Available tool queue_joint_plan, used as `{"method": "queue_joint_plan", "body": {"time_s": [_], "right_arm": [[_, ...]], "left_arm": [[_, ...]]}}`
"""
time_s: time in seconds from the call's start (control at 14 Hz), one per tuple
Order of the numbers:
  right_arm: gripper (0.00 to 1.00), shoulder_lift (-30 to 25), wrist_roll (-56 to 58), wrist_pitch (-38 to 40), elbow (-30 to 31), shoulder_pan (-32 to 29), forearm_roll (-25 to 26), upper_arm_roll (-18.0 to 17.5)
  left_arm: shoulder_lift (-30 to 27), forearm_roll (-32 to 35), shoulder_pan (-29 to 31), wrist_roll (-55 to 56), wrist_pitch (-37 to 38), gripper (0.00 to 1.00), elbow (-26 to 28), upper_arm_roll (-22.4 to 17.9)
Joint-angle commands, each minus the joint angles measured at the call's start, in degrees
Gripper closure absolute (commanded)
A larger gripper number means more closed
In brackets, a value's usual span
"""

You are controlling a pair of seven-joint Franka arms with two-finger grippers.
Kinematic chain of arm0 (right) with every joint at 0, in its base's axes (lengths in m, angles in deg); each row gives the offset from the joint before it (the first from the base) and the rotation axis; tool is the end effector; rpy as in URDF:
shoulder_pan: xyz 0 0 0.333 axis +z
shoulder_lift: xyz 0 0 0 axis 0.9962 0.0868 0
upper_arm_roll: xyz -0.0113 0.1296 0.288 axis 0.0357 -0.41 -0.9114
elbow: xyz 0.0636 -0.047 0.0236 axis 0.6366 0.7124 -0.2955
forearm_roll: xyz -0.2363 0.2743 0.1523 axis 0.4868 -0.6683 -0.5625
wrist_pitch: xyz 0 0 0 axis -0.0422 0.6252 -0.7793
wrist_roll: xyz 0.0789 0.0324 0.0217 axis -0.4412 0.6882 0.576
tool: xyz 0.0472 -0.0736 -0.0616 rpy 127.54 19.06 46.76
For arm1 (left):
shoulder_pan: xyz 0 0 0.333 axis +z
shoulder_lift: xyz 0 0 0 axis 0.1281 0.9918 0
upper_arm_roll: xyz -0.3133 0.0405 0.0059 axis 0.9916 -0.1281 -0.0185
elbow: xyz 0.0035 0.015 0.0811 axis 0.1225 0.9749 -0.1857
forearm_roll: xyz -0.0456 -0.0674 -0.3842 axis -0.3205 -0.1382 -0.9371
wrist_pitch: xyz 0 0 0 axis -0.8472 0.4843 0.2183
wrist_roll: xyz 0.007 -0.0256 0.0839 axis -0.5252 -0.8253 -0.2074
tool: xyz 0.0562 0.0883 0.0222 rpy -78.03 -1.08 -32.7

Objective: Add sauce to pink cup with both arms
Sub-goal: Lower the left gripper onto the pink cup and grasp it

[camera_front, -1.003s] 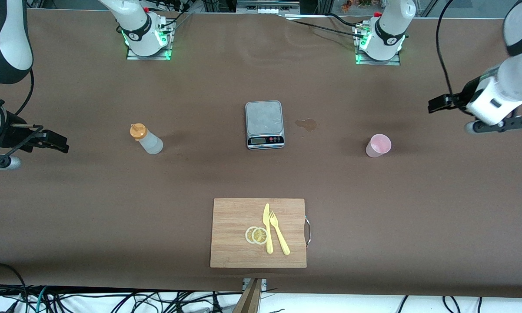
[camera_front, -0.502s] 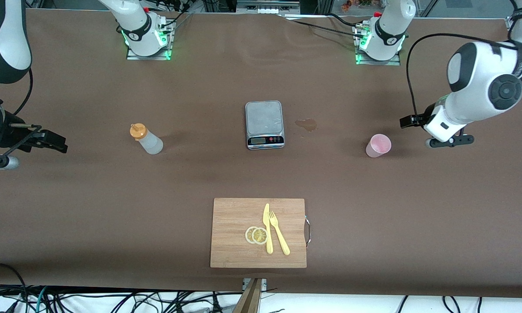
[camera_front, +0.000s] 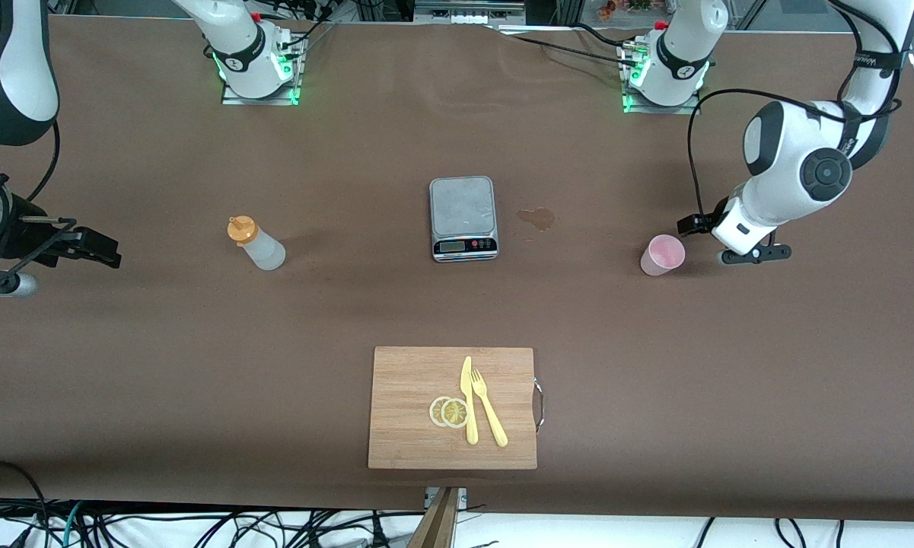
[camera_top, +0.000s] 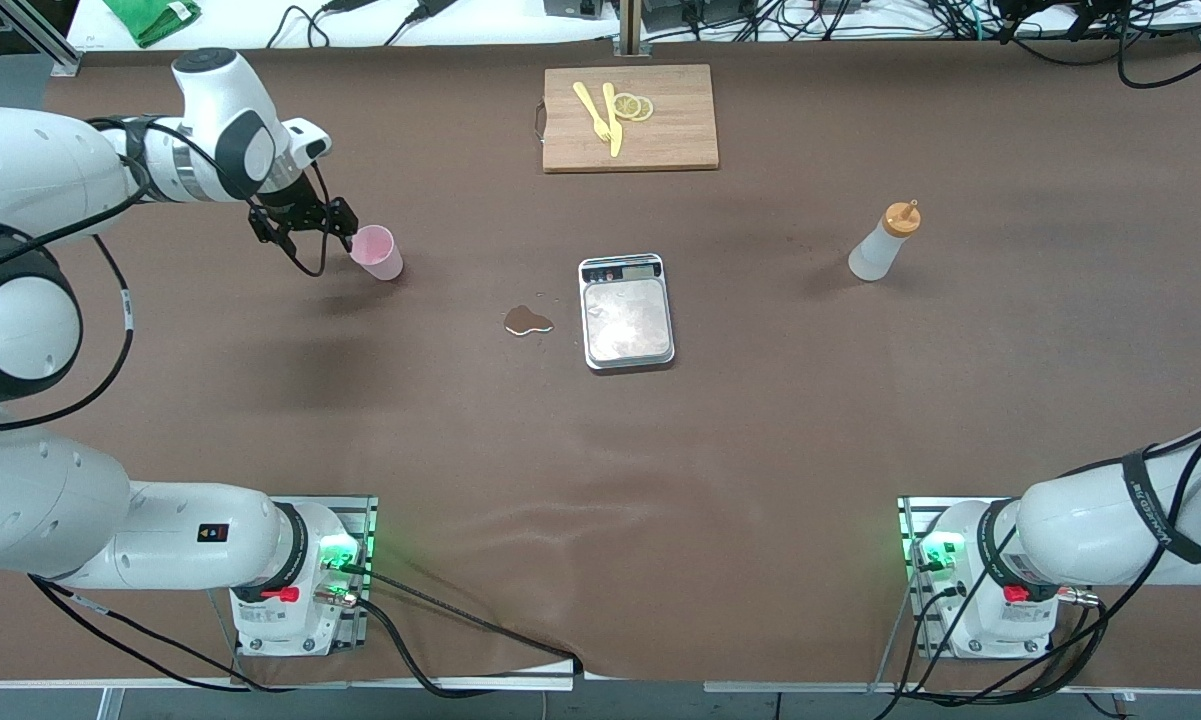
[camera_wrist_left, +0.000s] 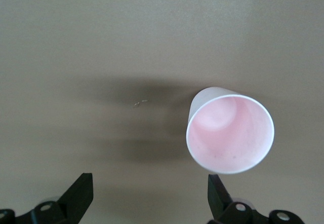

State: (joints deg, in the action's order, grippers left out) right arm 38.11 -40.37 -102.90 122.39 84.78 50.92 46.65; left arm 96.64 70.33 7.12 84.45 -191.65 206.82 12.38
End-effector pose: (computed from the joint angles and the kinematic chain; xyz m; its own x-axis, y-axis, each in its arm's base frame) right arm 0.6363 -0.0124 0.5301 1.0000 0.0002 0.0037 0.0001 -0.9996 0.0269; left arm 0.4962 -0.0169 0.2672 0.9750 0.1198 -0.1872 0.1186 -0.9928 -0.0179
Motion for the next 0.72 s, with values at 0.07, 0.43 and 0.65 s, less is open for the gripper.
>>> {"method": "queue_joint_plan", "body": {"time_s": [0.07, 0.43, 0.65], "right_arm": [[0.00, -0.19, 0.39, 0.02, -0.56, -0.28, 0.38, 0.03], [0.00, -0.10, 0.30, 0.11, -0.48, -0.28, 0.47, 0.03], [0.00, -0.19, -0.05, 0.54, -0.48, -0.28, 0.47, 0.12]], "left_arm": [[3.63, 0.18, -1.25, -0.80, -4.43, 0.00, -0.44, -0.09], [6.53, 0.18, -1.87, -0.80, -5.40, 0.74, -0.44, -0.18], [6.36, 0.18, -2.48, -0.80, -4.70, 1.00, -0.61, -0.18]]}}
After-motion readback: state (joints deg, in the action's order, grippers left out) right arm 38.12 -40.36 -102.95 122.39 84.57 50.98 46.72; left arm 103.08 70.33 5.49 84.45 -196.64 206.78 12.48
